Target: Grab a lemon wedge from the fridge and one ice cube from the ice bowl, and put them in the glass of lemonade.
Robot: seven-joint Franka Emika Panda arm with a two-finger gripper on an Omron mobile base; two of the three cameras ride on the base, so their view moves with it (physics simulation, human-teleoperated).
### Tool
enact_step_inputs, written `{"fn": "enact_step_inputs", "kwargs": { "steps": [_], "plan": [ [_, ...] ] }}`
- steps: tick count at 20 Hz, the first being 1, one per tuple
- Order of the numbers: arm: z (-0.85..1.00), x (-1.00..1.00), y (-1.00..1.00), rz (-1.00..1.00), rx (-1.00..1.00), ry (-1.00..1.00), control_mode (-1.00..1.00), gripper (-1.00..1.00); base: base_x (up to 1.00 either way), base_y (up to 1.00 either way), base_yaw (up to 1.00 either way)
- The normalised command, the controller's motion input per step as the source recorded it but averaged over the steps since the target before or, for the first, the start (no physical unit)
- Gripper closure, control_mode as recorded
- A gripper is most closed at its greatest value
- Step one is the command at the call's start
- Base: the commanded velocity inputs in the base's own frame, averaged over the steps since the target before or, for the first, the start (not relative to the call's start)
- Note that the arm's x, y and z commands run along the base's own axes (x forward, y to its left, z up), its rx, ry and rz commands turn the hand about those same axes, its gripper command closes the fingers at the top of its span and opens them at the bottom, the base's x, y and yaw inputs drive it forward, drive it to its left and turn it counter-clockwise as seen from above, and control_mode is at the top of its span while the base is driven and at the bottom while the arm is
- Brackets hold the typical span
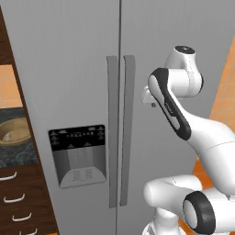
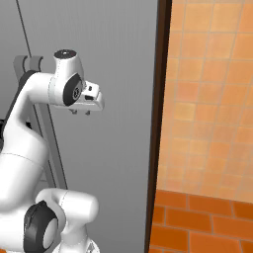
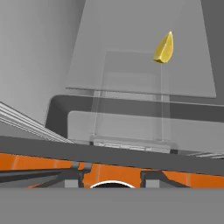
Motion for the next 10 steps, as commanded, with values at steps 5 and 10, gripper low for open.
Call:
{"fn": "enact_step_inputs", "kwargs": {
  "steps": [5, 10],
  "plan": [
    [0.0, 0.0, 0.0, 0.0, 0.0, 0.0, -1.0, -1.0, 0.0, 0.0, 0.0],
    [0.0, 0.0, 0.0, 0.0, 0.0, 0.0, -1.0, -1.0, 0.0, 0.0, 0.0]
  ]
}}
